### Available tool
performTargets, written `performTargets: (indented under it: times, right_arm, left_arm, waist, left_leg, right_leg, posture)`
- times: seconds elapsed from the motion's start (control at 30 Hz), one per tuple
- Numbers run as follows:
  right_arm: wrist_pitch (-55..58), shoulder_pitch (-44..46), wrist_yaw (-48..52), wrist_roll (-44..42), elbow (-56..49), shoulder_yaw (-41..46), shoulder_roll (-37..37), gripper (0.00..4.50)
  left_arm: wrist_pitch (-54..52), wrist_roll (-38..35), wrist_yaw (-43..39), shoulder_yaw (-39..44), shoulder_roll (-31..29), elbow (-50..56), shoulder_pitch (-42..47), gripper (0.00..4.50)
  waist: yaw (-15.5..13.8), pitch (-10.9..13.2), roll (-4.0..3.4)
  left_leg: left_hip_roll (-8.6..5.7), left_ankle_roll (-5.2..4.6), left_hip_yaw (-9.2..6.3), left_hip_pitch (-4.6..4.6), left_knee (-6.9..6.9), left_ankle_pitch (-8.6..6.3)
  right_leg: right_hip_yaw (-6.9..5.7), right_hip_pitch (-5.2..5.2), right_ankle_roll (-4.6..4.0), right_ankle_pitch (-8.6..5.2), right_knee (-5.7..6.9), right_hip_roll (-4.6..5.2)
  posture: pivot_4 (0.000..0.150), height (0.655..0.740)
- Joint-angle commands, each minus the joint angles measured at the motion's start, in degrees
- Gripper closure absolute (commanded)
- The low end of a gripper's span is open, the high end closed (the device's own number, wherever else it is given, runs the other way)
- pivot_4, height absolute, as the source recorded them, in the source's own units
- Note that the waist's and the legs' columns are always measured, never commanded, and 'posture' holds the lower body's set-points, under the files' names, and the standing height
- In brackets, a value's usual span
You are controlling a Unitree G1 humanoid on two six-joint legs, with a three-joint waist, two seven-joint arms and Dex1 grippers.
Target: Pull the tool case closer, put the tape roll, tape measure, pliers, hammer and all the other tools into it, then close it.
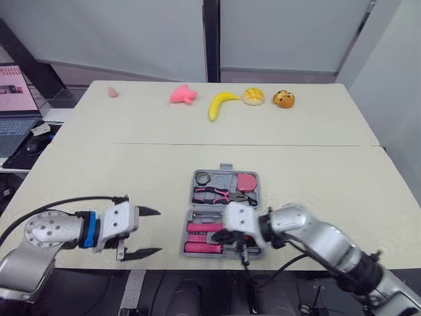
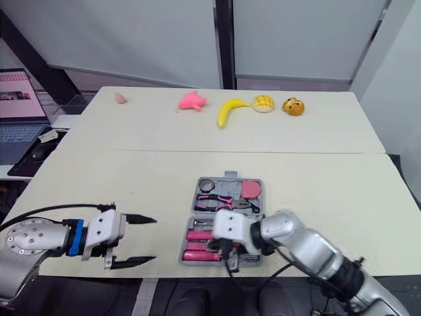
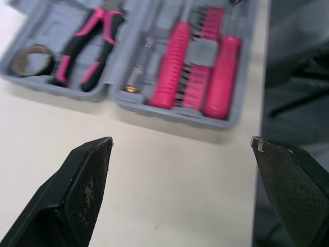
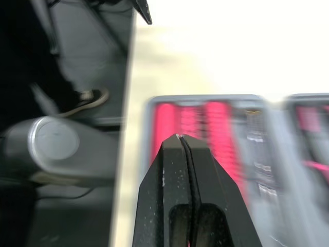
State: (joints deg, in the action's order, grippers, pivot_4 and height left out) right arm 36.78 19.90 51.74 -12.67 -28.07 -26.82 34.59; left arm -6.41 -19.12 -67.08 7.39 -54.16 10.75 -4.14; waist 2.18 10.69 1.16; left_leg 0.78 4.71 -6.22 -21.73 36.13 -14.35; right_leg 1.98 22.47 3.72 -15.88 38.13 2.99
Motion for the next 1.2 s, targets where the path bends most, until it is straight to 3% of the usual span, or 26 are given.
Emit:
performTargets:
  times: [0.03, 0.1, 0.23, 0.5, 0.83, 1.2]
  right_arm:
    - [-5.0, -4.4, 1.1, -2.5, -1.0, 9.9, 4.1, 4.5]
    - [-5.4, -6.4, 1.0, -2.7, 0.5, 13.6, 6.4, 4.5]
    - [-9.5, -8.8, -0.2, -0.5, 7.9, 17.6, 8.8, 4.5]
    - [-15.2, -4.4, -2.7, 8.3, 22.3, 11.9, 5.0, 4.5]
    - [-16.6, -0.2, -1.7, 13.1, 30.9, 7.1, -0.3, 4.5]
    - [-15.5, -0.6, -0.5, 13.8, 30.1, 6.0, -2.1, 4.5]
  left_arm:
    - [-2.6, -2.9, 2.9, 1.9, 3.1, -2.5, 3.9, 0.19]
    - [-2.6, -5.5, 1.0, 2.4, 4.8, -4.7, 5.9, 0.58]
    - [0.5, -2.0, -1.7, -1.7, 6.1, -13.1, 10.9, 1.81]
    - [13.0, 8.7, -4.9, -11.3, 11.3, -34.6, 22.8, 4.33]
    - [25.2, 17.8, -1.1, -16.8, 18.3, -53.3, 32.1, 4.45]
    - [27.6, 20.0, -3.8, -18.6, 21.5, -56.5, 34.2, 4.45]
  waist:
    - [-0.3, 0.0, 0.01]
    - [-0.3, 0.0, 0.01]
    - [-0.1, 0.0, 0.02]
    - [-0.2, 0.0, 0.01]
    - [-0.2, 0.0, 0.01]
    - [0.0, 0.0, 0.02]
  left_leg:
    - [0.0, 0.0, 0.0, 0.04, 0.0, 0.0]
    - [0.0, 0.0, 0.0, 0.09, 0.0, 0.0]
    - [0.0, 0.0, 0.07, 0.21, -0.01, 0.0]
    - [-0.01, 0.0, 0.17, 0.27, -0.01, 0.0]
    - [-0.02, 0.0, 0.15, 0.24, 0.0, 0.01]
    - [-0.03, 0.0, 0.13, 0.27, 0.04, 0.01]
  right_leg:
    - [0.0, -0.07, 0.0, 0.0, -0.02, 0.0]
    - [0.0, -0.09, 0.0, 0.0, 0.0, 0.0]
    - [0.05, -0.16, -0.02, 0.01, 0.01, -0.01]
    - [0.17, -0.16, -0.04, 0.03, 0.01, -0.03]
    - [0.15, -0.16, -0.03, 0.04, 0.02, -0.03]
    - [0.16, -0.17, 0.01, 0.06, 0.06, -0.03]
  posture:
    - [0.15, 0.7369]
    - [0.15, 0.7369]
    - [0.15, 0.7369]
    - [0.15, 0.7369]
    - [0.15, 0.7369]
    - [0.15, 0.7369]
